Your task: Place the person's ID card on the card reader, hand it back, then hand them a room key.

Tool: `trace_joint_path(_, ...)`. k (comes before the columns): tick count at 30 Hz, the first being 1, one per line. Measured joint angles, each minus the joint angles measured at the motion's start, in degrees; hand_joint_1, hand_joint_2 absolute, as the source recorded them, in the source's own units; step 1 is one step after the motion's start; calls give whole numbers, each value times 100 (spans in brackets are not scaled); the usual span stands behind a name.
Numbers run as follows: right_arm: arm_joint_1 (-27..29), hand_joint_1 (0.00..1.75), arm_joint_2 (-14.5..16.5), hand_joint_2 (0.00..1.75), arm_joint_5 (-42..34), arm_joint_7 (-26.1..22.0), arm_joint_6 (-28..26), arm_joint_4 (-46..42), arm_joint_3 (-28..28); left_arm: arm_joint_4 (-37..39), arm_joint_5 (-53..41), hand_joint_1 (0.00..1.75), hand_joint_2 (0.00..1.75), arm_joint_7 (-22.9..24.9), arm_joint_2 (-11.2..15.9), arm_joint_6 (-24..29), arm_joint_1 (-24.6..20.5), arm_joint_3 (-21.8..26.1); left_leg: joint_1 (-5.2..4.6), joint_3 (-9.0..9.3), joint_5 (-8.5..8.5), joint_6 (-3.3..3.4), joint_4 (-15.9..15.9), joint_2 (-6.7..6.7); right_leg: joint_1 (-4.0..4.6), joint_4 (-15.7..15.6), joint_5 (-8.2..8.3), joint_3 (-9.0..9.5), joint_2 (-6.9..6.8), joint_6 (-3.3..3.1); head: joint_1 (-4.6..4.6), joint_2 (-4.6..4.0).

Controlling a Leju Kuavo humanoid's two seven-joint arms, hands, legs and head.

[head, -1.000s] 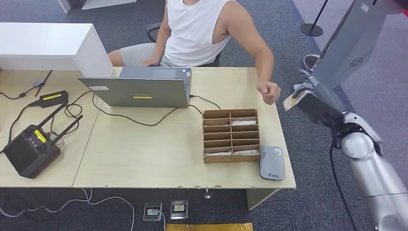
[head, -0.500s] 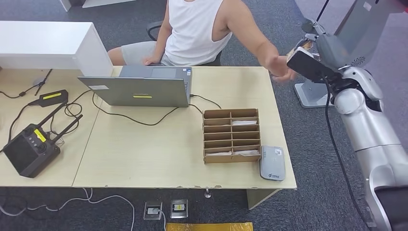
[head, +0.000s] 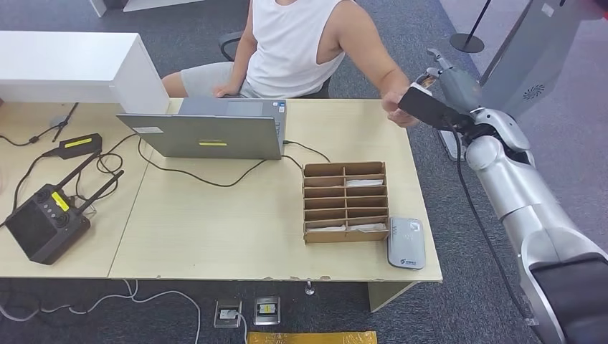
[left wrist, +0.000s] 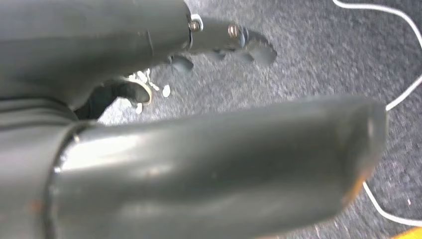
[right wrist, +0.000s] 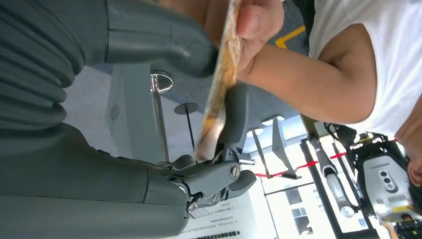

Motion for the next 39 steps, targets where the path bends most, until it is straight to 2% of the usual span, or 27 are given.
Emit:
trace_joint_path(8,57,0,79,175,-134,-8,-52,249,92,0,31,0,0,1,11,2,23,-1,0,1,0,0,1,0,0,0,0,-1,0,0,1,0)
trace_joint_path(15,326,0,-5,175,-981,190,251,-32,51,0,35,0,0,3,13,-11,36,-6,0,3,0,0,2,1,0,-2,0,-1,1,0,1,0)
trace_joint_path(19,579,0,-123,175,-1888,352,585,-548,-99,2,79,0,0,3,13,4,72,-7,0,5,0,0,2,3,0,-2,0,-1,7,0,1,0)
trace_joint_path(24,905,0,-317,175,-3541,667,1032,-1415,-460,2,109,0,0,3,13,-1,106,-7,0,7,0,0,2,3,0,-3,0,0,4,0,0,0)
trace_joint_path(27,1139,0,-443,175,-4239,888,1212,-2040,-736,2,122,0,0,3,13,-4,112,-8,0,7,-1,0,2,3,0,-3,0,0,6,0,0,0)
trace_joint_path(32,1541,0,-609,175,-4840,1118,1343,-2998,-1197,2,155,0,0,3,11,20,113,-10,0,9,-1,0,2,3,0,-4,0,1,7,0,1,0)
trace_joint_path(39,2240,0,-722,175,-5068,1431,1387,-4076,-1689,2,238,0,0,-2,11,86,121,-10,0,9,-2,-1,2,3,0,-5,0,1,7,0,1,0)
